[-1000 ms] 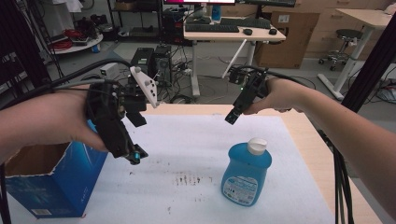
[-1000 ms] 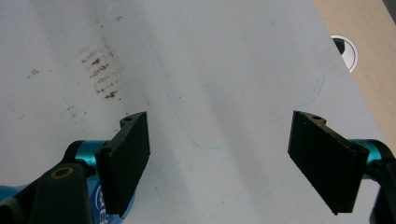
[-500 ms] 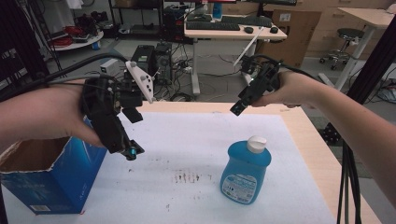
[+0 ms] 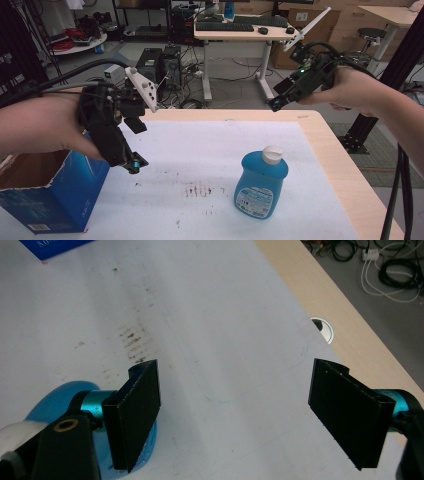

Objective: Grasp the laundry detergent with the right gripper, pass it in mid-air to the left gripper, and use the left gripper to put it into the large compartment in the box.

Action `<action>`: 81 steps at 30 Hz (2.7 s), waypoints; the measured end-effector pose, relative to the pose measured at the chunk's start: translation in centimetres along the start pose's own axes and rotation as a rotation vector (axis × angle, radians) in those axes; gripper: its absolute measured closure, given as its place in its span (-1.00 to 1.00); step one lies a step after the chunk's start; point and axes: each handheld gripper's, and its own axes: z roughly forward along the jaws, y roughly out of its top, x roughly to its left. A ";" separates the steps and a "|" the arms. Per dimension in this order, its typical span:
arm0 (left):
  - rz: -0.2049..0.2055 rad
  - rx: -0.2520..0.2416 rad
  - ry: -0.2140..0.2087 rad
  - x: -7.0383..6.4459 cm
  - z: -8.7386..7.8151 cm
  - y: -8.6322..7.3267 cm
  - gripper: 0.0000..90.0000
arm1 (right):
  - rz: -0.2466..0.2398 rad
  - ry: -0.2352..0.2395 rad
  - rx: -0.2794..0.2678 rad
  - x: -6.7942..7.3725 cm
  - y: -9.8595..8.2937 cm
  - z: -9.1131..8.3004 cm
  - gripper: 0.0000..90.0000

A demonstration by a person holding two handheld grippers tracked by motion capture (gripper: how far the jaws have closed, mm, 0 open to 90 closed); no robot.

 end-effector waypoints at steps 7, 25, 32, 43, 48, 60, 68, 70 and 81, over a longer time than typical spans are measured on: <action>0.007 -0.004 0.002 -0.2 -0.3 0.0 -0.51 | -0.008 0.009 -0.063 1.2 -1.6 -2.2 -0.55; -0.007 -0.009 0.007 -0.4 -0.4 -0.6 -0.51 | -0.010 0.066 -0.157 5.4 -8.5 -3.7 -0.55; -0.009 -0.014 0.011 -0.3 -0.5 -0.7 -0.51 | 0.000 0.106 -0.161 7.0 -10.5 -2.4 -0.55; -0.004 -0.010 0.011 -0.3 -0.4 -0.7 -0.51 | -0.009 0.134 -0.127 8.6 -11.7 0.3 -0.55; -0.009 -0.019 0.009 -0.5 -0.3 -0.7 -0.51 | -0.040 0.135 -0.094 9.3 -11.5 1.9 -0.55; -0.009 -0.014 0.008 -0.6 -0.2 -1.0 -0.51 | -0.069 0.138 -0.057 10.2 -10.7 5.2 -0.55; -0.005 -0.013 0.009 -0.5 -0.1 -1.0 -0.51 | -0.073 0.129 -0.036 10.6 -10.4 6.7 -0.55; -0.005 -0.013 0.008 -0.5 -0.1 -1.0 -0.51 | -0.073 0.129 -0.038 10.7 -10.3 6.9 -0.55; -0.001 -0.012 0.009 -0.6 -0.1 -0.9 -0.51 | -0.069 0.104 -0.042 10.7 -10.0 7.6 -0.54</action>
